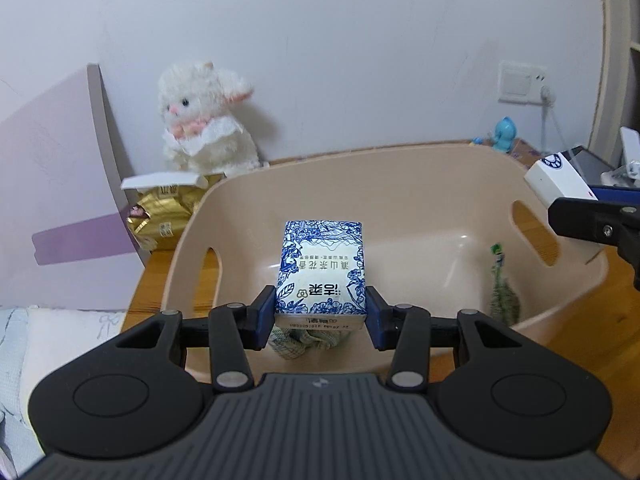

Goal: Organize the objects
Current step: 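Lower both boxes into the bin and open both tools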

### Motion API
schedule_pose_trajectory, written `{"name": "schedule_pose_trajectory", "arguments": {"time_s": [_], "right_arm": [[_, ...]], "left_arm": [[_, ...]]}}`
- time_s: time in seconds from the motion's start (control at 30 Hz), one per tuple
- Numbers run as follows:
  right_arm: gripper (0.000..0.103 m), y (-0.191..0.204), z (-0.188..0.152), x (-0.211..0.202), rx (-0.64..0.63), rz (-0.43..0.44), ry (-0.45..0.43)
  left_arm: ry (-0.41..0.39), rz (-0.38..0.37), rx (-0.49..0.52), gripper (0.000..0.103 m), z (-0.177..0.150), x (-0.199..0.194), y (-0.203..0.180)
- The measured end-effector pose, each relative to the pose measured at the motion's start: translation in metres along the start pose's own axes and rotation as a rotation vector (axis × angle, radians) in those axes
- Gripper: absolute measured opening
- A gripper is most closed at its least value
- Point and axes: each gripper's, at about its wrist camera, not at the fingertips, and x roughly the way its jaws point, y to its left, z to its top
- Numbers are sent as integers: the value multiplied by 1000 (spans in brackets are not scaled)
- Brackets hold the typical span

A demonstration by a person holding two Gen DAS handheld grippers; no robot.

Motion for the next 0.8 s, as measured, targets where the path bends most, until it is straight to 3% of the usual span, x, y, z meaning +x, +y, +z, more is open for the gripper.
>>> {"name": "schedule_pose_trajectory", "arguments": {"time_s": [0.37,0.4,0.47,0.53,0.57,0.8], "right_arm": [[29,3,-10,47,-14,-30,111],[40,4,-10,48,-15,-33,115],[43,6,-12,44,-30,-46,105],[57,7,-12,37,-35,-52,90],[59,6,-11,32,-32,-50,79],[72,3,-11,-6,-8,-43,31]], "left_arm": [[61,-16,-28,49,1,31,0],[55,-15,-27,49,1,30,1],[47,-19,-31,51,1,25,1],[35,-15,-38,66,1,18,2],[25,-10,-41,71,1,12,2],[-16,19,-37,79,-5,-27,5]]}}
